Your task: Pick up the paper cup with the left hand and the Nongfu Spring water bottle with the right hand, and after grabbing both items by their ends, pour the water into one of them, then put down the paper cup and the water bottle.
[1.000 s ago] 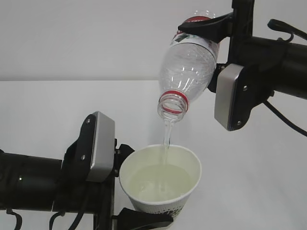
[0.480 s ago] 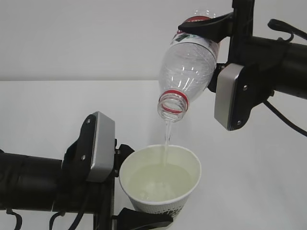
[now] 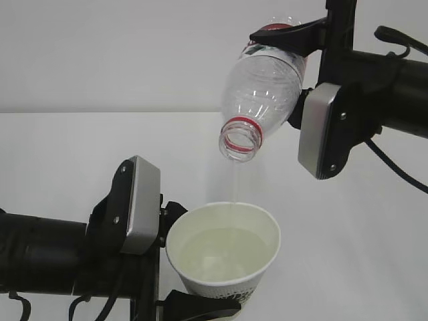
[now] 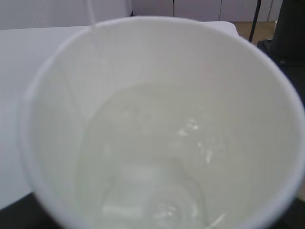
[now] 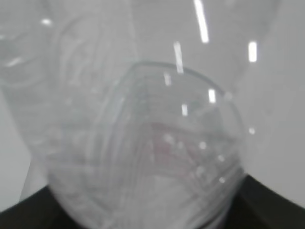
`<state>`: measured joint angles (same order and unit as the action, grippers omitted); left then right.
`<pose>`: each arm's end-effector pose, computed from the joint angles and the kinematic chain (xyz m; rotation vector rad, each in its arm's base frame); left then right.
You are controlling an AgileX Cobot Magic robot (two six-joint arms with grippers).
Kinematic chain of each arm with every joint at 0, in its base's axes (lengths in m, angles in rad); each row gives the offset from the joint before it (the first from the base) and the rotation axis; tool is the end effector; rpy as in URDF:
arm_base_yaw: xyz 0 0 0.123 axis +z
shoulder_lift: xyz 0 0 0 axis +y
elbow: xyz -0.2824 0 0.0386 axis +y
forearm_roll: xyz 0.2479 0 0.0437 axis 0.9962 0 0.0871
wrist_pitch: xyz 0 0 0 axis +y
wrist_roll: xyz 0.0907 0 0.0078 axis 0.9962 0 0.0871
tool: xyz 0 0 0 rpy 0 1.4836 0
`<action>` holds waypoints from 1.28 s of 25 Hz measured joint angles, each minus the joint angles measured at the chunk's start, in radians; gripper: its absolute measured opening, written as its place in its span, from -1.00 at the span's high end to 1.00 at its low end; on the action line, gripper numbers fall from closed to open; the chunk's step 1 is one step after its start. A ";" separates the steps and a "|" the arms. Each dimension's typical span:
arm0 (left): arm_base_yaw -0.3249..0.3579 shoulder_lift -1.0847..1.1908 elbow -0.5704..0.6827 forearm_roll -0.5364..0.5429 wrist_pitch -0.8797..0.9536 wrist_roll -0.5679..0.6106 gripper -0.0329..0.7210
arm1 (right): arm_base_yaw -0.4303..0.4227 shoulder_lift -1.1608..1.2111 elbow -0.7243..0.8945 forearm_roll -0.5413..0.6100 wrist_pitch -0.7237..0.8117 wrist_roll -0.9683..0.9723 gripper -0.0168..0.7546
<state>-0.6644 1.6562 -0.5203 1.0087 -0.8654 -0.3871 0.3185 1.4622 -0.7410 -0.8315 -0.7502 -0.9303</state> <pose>0.1749 -0.2114 0.1618 1.4006 1.4905 -0.8740 0.2718 0.1378 0.2712 -1.5550 0.5893 -0.5512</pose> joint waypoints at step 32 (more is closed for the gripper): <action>0.000 0.000 0.000 0.000 0.021 0.000 -0.58 | 0.000 0.000 0.000 0.000 0.000 0.291 -0.28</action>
<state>-0.6644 1.6562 -0.5203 1.0087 -0.8448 -0.3871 0.3185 1.4622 -0.7410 -0.8315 -0.7502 -0.6396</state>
